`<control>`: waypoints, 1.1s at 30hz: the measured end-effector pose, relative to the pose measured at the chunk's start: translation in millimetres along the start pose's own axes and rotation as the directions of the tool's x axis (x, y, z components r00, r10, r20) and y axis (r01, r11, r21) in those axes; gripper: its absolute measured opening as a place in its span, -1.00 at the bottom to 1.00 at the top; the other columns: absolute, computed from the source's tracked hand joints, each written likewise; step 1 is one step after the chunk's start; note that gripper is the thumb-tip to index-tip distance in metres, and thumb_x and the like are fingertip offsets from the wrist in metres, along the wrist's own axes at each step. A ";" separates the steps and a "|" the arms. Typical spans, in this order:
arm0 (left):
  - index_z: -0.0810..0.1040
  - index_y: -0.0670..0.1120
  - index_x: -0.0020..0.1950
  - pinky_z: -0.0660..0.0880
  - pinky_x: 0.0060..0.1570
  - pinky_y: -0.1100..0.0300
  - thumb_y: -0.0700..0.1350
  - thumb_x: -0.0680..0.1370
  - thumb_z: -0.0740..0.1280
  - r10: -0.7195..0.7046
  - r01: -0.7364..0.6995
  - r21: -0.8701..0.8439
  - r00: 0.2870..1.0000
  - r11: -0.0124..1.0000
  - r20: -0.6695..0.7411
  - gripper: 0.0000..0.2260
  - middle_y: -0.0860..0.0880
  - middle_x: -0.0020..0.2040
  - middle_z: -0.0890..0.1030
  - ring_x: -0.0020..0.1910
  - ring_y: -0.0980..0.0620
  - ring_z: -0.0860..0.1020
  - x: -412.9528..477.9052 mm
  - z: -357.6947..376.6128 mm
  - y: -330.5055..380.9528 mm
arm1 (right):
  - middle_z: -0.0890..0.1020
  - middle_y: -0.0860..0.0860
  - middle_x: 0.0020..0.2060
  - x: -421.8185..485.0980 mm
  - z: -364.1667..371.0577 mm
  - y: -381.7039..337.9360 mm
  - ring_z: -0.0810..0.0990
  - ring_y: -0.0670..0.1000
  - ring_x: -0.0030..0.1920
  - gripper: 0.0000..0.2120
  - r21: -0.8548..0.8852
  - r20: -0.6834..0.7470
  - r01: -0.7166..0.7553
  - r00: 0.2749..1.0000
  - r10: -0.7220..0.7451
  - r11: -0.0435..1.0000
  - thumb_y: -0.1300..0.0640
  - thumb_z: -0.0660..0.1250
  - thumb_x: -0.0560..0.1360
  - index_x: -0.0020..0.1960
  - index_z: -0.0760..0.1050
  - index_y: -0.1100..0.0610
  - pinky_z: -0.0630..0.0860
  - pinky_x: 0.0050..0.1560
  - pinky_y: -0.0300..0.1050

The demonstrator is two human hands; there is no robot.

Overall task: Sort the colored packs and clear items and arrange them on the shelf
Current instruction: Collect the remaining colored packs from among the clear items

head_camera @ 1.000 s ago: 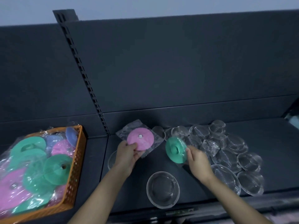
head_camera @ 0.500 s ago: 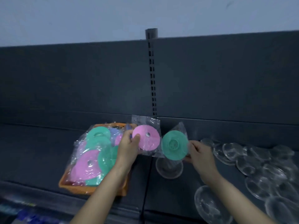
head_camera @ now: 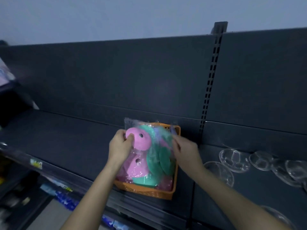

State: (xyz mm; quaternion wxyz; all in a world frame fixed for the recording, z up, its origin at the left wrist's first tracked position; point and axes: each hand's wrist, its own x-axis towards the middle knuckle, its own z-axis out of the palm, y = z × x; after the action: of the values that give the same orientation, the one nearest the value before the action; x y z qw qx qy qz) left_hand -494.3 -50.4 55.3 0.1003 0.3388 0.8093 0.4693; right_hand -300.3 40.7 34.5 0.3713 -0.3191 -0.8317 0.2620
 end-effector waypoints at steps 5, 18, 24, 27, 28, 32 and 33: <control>0.50 -0.19 -0.18 0.33 -0.36 0.16 -0.12 0.52 0.28 -0.010 -0.003 0.173 0.997 0.985 0.073 -0.85 -0.13 -0.28 0.58 -0.29 -0.06 0.49 2.6 -1.5 -32.0 | 0.55 0.07 0.28 -21.8 38.5 0.4 0.55 0.02 0.24 -0.68 -0.176 0.250 0.200 0.956 -0.153 0.964 0.27 0.33 0.49 0.24 0.54 0.16 0.44 0.25 -0.15; 0.49 -0.14 0.23 0.54 -0.15 0.19 0.17 0.40 0.44 -0.267 0.295 -0.132 0.944 0.946 0.197 -0.46 0.01 0.02 0.61 -0.06 0.03 0.61 22.3 -16.6 -71.5 | 0.30 -0.21 0.32 -23.4 33.6 8.9 0.19 -0.27 0.36 -0.49 -0.043 0.102 -0.077 0.991 0.081 0.996 0.13 0.33 0.52 0.44 0.32 0.12 -0.03 0.29 -0.60; 0.64 -0.14 0.10 0.60 -0.06 0.00 0.22 0.36 0.43 -0.213 0.550 -0.402 0.745 0.732 0.632 -0.49 -0.24 0.04 0.66 0.01 -0.21 0.64 21.1 -11.8 -95.5 | 0.14 -0.17 0.46 -27.9 41.9 15.8 0.06 -0.23 0.46 -0.31 0.105 0.143 -0.277 0.955 0.261 0.955 0.05 0.32 0.51 0.53 0.07 0.06 0.02 0.44 -0.28; 0.53 -0.19 0.25 0.55 0.05 -0.12 0.18 0.40 0.43 -0.179 0.653 -0.469 0.676 0.595 0.714 -0.43 -0.31 0.15 0.59 0.12 -0.30 0.57 20.4 -3.1 -102.5 | 0.34 -0.02 0.43 -26.7 47.8 21.6 0.29 -0.06 0.43 -0.48 0.256 0.086 -0.448 0.893 0.441 0.856 0.09 0.26 0.56 0.48 0.23 0.09 0.19 0.47 0.00; 0.51 -0.19 0.27 0.54 0.05 -0.14 0.16 0.41 0.42 -0.165 0.688 -0.474 0.646 0.550 0.745 -0.43 -0.32 0.17 0.57 0.14 -0.32 0.56 20.7 -1.6 -104.1 | 0.45 -0.01 0.37 -25.3 50.8 22.2 0.40 -0.03 0.36 -0.57 0.372 0.119 -0.524 0.845 0.521 0.766 0.07 0.24 0.57 0.43 0.32 0.06 0.27 0.42 0.06; 0.46 -0.07 0.34 0.51 0.10 -0.21 0.13 0.42 0.41 -0.127 0.736 -0.487 0.602 0.470 0.788 -0.45 -0.28 0.23 0.55 0.17 -0.31 0.54 21.3 0.8 -103.9 | 0.64 -0.06 0.13 -20.1 60.9 24.3 0.60 0.01 0.16 -0.72 0.668 0.255 -0.595 0.748 0.613 0.447 0.12 0.25 0.57 0.25 0.51 -0.06 0.47 0.27 0.11; 0.44 -0.02 0.35 0.48 0.14 -0.25 0.11 0.42 0.42 -0.117 0.720 -0.502 0.620 0.480 0.776 -0.46 -0.26 0.24 0.54 0.18 -0.30 0.54 21.0 1.9 -102.9 | 0.65 -0.05 0.12 -19.7 61.9 24.9 0.62 0.02 0.14 -0.72 0.689 0.263 -0.589 0.747 0.610 0.423 0.13 0.28 0.56 0.24 0.51 -0.08 0.49 0.24 0.11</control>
State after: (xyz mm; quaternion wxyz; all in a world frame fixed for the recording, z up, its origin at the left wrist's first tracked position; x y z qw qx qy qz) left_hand -555.9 -69.5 -27.6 0.6309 0.1705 0.4885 0.5781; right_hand -330.3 30.5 -27.4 0.3598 -0.4187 -0.4775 0.6835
